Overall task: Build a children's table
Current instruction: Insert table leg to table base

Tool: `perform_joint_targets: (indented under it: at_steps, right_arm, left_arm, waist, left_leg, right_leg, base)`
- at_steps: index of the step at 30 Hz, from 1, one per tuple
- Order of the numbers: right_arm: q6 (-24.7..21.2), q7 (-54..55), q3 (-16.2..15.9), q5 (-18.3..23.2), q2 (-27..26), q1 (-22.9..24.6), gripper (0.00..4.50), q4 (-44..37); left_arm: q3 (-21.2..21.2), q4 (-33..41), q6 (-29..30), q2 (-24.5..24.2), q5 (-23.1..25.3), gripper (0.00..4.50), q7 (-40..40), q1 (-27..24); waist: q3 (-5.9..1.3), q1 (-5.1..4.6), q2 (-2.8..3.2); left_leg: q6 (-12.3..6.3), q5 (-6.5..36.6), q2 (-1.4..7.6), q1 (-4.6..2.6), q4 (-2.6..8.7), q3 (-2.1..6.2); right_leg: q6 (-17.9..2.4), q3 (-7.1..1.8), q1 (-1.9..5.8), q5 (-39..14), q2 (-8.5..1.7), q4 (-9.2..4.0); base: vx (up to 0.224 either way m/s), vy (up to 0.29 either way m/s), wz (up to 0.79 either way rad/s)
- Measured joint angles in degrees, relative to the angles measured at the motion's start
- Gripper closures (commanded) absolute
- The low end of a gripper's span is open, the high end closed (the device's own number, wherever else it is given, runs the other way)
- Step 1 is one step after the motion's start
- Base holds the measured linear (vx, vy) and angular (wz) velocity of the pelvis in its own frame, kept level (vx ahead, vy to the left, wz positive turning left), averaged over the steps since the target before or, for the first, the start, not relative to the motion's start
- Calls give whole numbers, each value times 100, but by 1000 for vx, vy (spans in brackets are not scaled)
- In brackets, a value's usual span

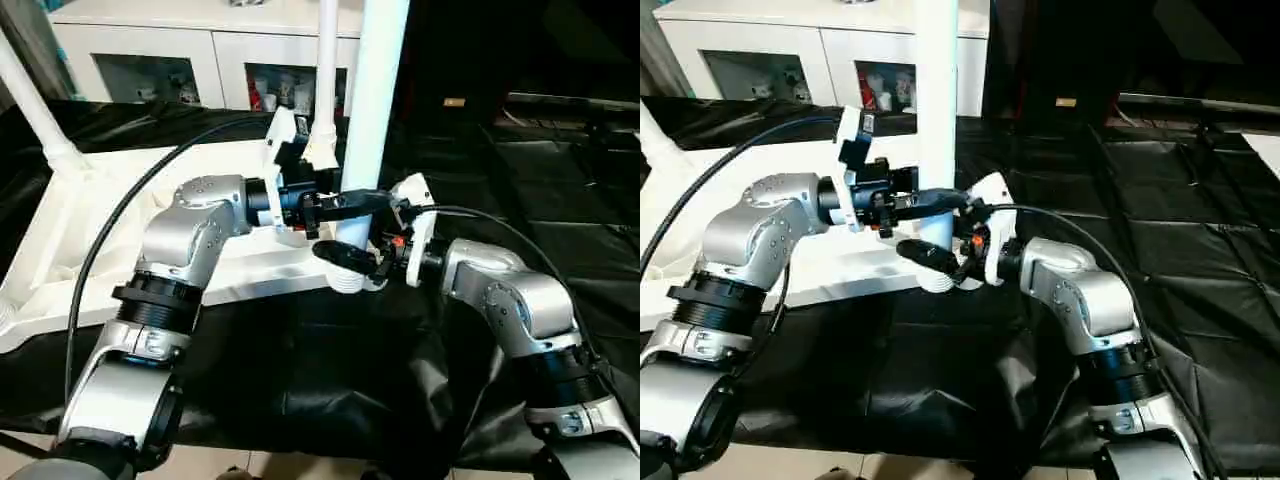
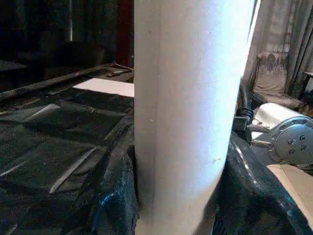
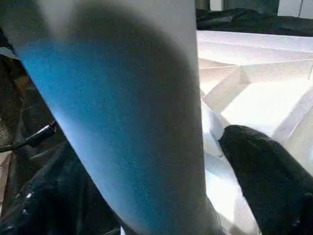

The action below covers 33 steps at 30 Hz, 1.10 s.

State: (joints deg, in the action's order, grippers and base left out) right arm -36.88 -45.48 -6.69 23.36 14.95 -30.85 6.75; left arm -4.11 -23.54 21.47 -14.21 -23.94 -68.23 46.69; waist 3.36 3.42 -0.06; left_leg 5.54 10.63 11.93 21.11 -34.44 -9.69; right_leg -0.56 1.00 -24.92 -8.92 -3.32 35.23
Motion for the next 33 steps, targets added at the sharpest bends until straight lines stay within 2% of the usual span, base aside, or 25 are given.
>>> perform_joint_targets:
  at_steps: [4, 8, 14, 15, 19, 24, 33]
  right_arm:
    - [134, -59, 15, 11, 35, 18, 8, -61]
    - [328, -350, 14, 133, 92, 49, 8, -479]
    - [338, -369, 14, 127, 145, 111, 8, -484]
    - [338, -357, 11, 122, 144, 111, 35, -472]
    - [338, -321, -3, 80, 144, 111, 47, -406]
    - [338, -306, -17, 70, 142, 114, 107, -371]
    - [331, -255, -68, -8, 153, 114, 183, -189]
  left_arm:
    - [29, -9, 4, -5, -7, 262, 7, 12]
    - [21, -138, 49, -35, 1, 262, 25, 11]
    - [-9, -138, 67, -61, 2, 262, 19, 12]
    - [-9, -138, 69, -61, 1, 262, 20, 12]
    - [-9, -138, 82, -61, -2, 262, 24, 12]
    - [-9, -138, 142, -61, -12, 262, 25, 12]
    - [-1, -138, 233, -62, -97, 262, 28, 13]
  waist:
    - [0, 0, 0]
    - [0, 1, 0]
    - [0, 9, 0]
    - [0, 9, 0]
    - [0, 4, 0]
    - [0, 8, 0]
    - [0, 8, 0]
  left_leg:
    - [0, 0, 0, 1, 0, 0]
    - [0, 0, 1, 0, -1, 1]
    - [0, 0, 0, -1, -4, 1]
    - [0, 0, 0, 0, -4, 1]
    - [0, 0, 0, 0, -3, 1]
    - [0, 0, 0, 1, -4, 1]
    - [0, 0, 0, 1, -4, 1]
  right_leg:
    - [0, 0, 0, 0, 0, 0]
    - [0, 0, 0, 0, 0, 0]
    - [1, -1, 2, 3, 0, 1]
    - [1, -1, 2, 2, 0, 1]
    - [1, 0, 1, 2, 0, 1]
    - [1, -1, 1, 3, 0, 1]
    - [1, 0, 0, 3, 0, 1]
  base:
    - [0, 0, 0]
    - [0, 0, 0]
    - [0, 0, 0]
    - [0, 0, 0]
    - [0, 0, 0]
    - [0, 0, 0]
    - [0, 0, 0]
